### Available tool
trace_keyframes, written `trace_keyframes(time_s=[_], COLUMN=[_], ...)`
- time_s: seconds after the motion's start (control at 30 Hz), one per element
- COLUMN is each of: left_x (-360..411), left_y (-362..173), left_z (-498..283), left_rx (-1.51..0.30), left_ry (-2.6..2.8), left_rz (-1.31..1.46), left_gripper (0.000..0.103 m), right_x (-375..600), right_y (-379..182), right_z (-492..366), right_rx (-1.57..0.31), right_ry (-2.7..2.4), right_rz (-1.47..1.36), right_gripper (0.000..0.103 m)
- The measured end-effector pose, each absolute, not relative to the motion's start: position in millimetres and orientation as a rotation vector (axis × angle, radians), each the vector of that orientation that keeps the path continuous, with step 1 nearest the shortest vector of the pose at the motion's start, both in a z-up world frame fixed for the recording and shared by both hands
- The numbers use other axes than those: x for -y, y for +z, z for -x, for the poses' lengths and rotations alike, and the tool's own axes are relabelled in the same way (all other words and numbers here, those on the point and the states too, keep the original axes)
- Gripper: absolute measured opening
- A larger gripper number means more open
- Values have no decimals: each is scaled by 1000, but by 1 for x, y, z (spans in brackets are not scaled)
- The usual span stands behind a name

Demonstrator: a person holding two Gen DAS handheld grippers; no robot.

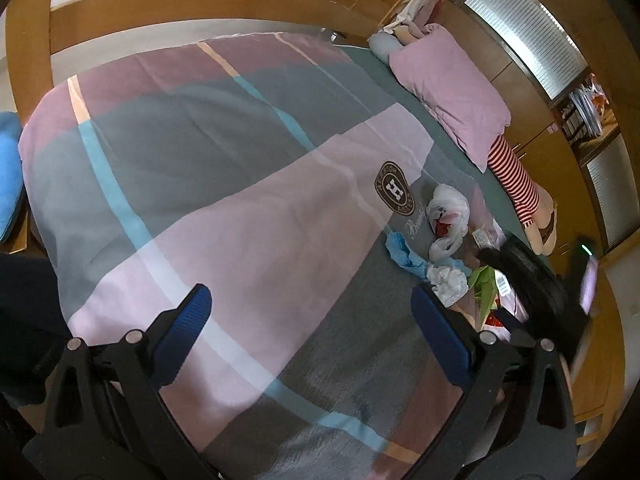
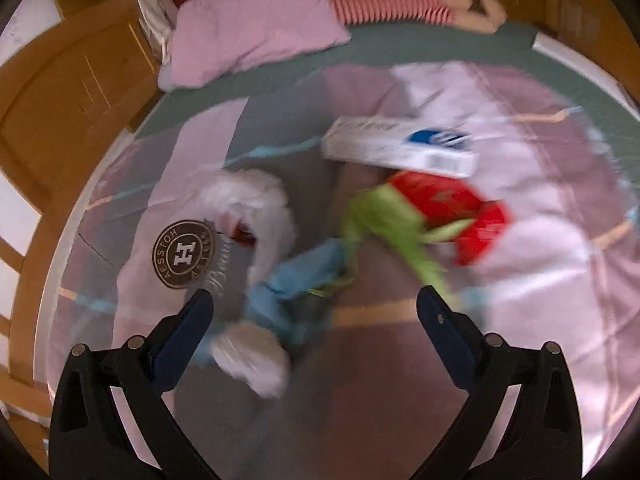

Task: Collect trash
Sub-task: 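Move both tools back to the bed and grasp the blue cloth with the right tool, then hold the white tissue in the right tool while the left tool reaches the blue cloth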

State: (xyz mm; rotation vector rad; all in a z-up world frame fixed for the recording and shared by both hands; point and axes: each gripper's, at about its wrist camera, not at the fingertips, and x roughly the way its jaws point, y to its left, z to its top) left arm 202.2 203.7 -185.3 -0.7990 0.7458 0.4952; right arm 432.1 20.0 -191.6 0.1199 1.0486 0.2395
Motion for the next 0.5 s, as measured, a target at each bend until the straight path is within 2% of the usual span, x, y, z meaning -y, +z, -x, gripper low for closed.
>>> trace_keyframes(time_s=[0.03, 0.07, 0.1, 0.13, 0.17, 0.2, 0.5], left_x=[-204, -206, -208, -211, -213, -215, -219], left_y=[-184, -184, -184, -184, -184, -185, -186], left_z=[-201, -200, -197, -194, -193, -190, -183], left_rx=[-736, -724, -708, -693, -682, -672, -640], left_ry=[501, 508, 520, 530, 537, 543, 541], left_rz=[805, 817, 839, 863, 881, 897, 945], left_gripper=[99, 99, 99, 99, 99, 99, 99], right_x=[-34, -40, -48, -56, -61, -62, -26], right_y=[-201, -207, -213, -219, -224, -223, -191], right_z=[-436, -437, -438, -436, -432, -425, -362], right_rx=[-1071, -1076, -1082, -1097, -1106, -1093, -1164], right_ry=[211, 201, 204, 221, 257, 283, 574], right_rz=[-76, -51, -20, 21, 31, 27, 192], right_gripper=[99, 90, 67, 53, 35, 29, 27])
